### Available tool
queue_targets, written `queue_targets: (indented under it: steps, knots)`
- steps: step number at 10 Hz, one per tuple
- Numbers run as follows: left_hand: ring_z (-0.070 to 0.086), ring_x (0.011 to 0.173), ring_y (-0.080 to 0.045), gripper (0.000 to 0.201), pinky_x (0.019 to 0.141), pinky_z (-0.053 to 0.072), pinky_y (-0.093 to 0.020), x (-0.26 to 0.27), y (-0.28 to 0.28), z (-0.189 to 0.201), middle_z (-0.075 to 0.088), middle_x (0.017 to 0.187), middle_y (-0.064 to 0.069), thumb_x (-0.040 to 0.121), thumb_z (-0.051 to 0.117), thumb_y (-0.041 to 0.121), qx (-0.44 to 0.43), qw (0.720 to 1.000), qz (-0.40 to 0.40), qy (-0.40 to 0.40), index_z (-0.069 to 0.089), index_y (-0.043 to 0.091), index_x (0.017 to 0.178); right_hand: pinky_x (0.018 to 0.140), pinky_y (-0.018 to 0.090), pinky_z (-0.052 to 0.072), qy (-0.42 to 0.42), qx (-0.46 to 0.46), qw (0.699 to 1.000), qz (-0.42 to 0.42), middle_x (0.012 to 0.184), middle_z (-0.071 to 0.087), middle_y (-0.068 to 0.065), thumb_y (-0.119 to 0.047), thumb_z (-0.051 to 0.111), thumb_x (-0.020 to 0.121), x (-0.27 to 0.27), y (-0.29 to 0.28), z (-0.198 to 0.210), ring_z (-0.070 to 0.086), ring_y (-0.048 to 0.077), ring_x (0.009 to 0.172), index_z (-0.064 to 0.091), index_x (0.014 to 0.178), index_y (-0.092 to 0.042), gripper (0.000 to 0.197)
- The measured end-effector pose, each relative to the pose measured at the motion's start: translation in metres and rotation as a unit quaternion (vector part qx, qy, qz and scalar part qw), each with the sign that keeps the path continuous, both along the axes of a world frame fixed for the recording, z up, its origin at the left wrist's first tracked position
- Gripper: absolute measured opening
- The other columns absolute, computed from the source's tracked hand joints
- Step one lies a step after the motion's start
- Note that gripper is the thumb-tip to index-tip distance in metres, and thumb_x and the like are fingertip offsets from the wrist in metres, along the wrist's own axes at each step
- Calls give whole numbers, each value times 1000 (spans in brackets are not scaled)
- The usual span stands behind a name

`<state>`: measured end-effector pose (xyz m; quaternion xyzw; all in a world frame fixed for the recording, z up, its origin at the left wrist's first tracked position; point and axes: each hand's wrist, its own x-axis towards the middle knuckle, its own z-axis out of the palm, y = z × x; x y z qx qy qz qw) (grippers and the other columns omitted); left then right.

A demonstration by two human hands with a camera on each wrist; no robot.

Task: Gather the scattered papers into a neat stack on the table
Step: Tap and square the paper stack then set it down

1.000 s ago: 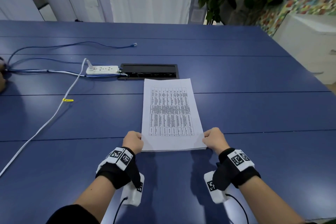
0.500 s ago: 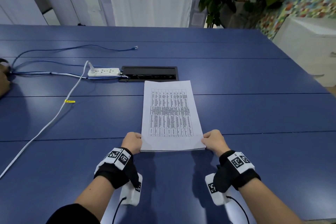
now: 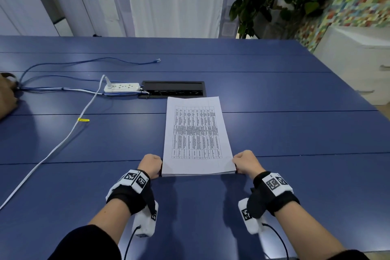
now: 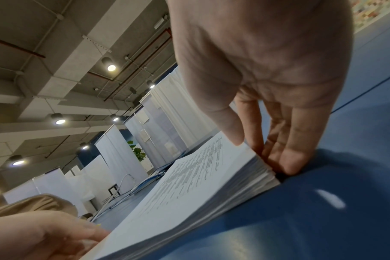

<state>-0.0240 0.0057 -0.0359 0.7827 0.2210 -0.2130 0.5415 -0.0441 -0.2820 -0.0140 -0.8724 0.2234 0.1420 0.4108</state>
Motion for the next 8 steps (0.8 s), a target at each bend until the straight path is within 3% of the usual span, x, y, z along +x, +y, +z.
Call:
queue_targets:
  steps: [1,2,3,4,5,6,7,8]
  knots:
    - [24,63,-19,20,57,24,-27,-2,-2,7,27,56,-7,50,42,6,24,999,-26,-7,29,18,41,47,25,18,4,-19,999,33,31,16,-9,7,39,71,-3,4,15,19,16,50,22,42,-19,43]
    - [18,55,-18,37,52,16,-25,-6,-5,20,20,46,-1,62,46,0,78,995,-58,-16,24,16,37,43,25,20,20,-48,997,57,26,22,-7,5,40,75,-6,7,26,23,15,47,24,47,-15,39]
    - [23,48,-20,38,47,20,-22,-8,-8,25,26,45,-6,72,41,-6,125,988,-87,-23,29,14,43,44,26,18,23,-61,995,77,48,25,2,2,42,79,-6,9,32,21,14,49,23,51,-14,38]
    - [29,47,-22,37,46,23,-22,-11,-11,30,33,47,-9,75,41,-7,149,983,-101,-24,32,11,45,44,27,16,26,-85,991,97,54,23,3,1,42,81,-5,12,39,22,14,51,23,54,-15,37]
    - [31,54,-23,38,51,26,-27,-13,-12,30,31,50,-7,77,43,-5,181,977,-111,-34,28,12,47,44,26,17,33,-99,988,111,55,24,3,-1,42,82,-5,13,43,25,18,55,23,54,-15,37]
    - [33,60,-24,39,52,25,-28,-15,-12,33,30,53,-5,80,45,-3,195,972,-125,-46,26,13,50,44,25,16,31,-99,987,121,55,23,3,0,44,82,-5,11,44,21,14,51,23,54,-15,38]
    - [30,56,-23,38,52,25,-29,-16,-13,37,29,56,-3,81,46,0,206,970,-120,-53,25,13,52,45,25,16,28,-105,986,124,57,24,2,0,44,83,-5,9,46,21,14,51,22,56,-15,38]
    - [45,68,-32,25,77,45,-39,-15,-17,43,43,66,-18,85,47,4,208,971,-100,-57,39,1,61,48,25,22,18,-114,986,119,62,31,2,-3,43,85,-2,12,50,29,15,55,29,60,-13,31]
